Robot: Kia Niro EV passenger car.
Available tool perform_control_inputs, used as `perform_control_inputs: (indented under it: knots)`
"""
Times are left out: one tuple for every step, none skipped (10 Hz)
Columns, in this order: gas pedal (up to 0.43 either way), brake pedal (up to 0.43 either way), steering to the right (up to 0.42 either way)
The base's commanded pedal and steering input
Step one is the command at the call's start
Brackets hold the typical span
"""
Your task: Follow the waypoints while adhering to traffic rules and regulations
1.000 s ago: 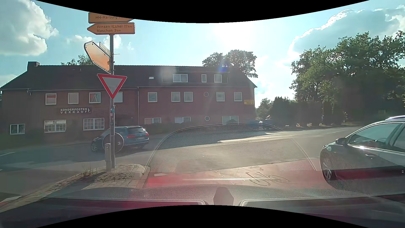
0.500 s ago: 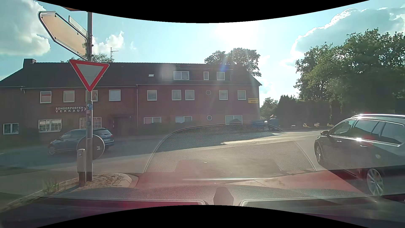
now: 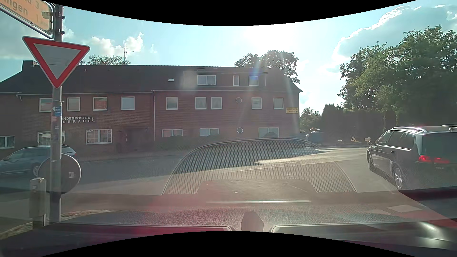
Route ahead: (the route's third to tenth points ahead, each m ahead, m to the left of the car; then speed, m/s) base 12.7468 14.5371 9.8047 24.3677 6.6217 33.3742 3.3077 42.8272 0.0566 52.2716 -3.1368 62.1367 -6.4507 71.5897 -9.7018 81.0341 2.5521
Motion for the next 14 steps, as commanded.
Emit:
perform_control_inputs:
  knots:
    - [0.0,0.0,-0.088]
    - [0.0,0.043,-0.1]
    - [0.0,0.085,-0.115]
    - [0.0,0.104,-0.128]
    - [0.0,0.116,-0.144]
    - [0.0,0.122,-0.157]
    - [0.0,0.146,-0.171]
    - [0.0,0.152,-0.186]
    - [0.0,0.159,-0.201]
    - [0.0,0.159,-0.215]
    - [0.0,0.165,-0.232]
    - [0.0,0.171,-0.25]
    - [0.0,0.177,-0.264]
    - [0.0,0.183,-0.279]
